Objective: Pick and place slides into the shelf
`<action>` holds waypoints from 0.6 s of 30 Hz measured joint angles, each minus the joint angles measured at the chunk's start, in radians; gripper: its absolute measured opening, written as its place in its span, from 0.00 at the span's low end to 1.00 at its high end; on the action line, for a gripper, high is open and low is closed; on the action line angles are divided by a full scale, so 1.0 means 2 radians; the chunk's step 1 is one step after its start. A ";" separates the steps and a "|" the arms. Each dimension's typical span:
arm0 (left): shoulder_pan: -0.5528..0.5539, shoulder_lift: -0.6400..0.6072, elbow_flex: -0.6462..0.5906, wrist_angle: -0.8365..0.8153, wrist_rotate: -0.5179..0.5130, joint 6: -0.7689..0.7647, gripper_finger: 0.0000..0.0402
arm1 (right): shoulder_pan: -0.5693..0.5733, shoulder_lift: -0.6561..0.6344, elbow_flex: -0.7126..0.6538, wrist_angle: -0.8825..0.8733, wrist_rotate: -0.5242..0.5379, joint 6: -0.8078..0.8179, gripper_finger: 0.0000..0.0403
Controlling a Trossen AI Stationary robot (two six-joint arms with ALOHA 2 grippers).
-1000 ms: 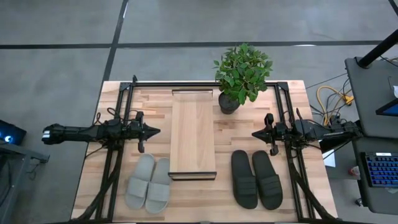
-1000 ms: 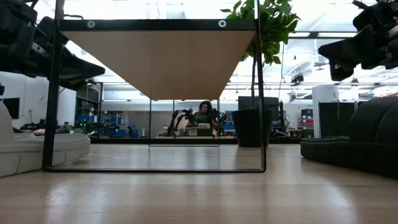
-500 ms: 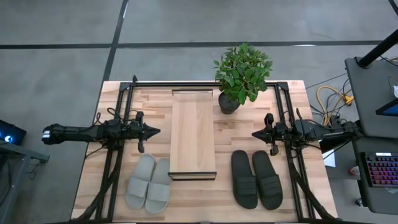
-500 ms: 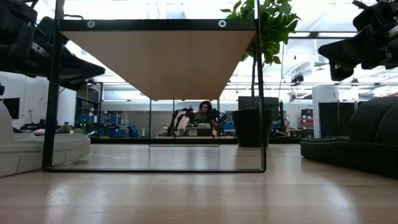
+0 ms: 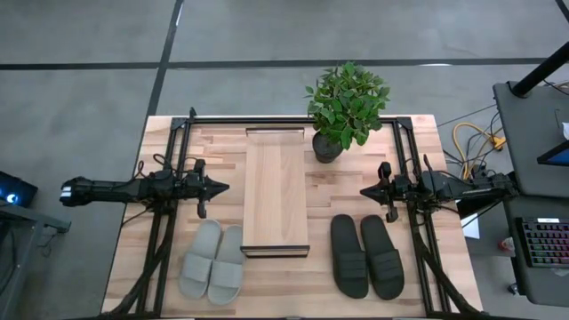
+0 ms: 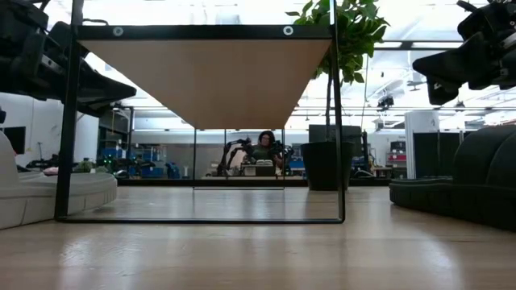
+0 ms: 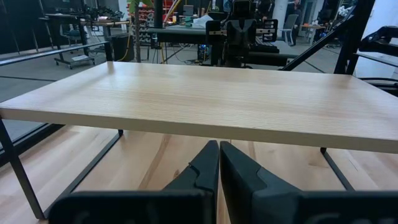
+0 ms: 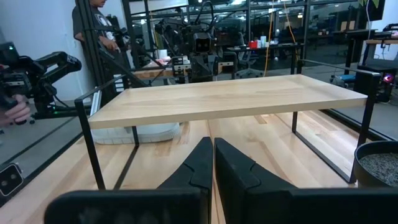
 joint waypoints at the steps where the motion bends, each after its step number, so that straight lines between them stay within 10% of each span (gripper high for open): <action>1: 0.000 0.000 0.000 0.000 0.000 0.000 0.00 | 0.000 0.000 0.000 0.001 0.000 0.000 0.02; 18: 0.000 0.000 0.000 0.000 -0.007 0.043 0.00 | 0.000 0.000 0.000 0.013 0.019 0.036 0.02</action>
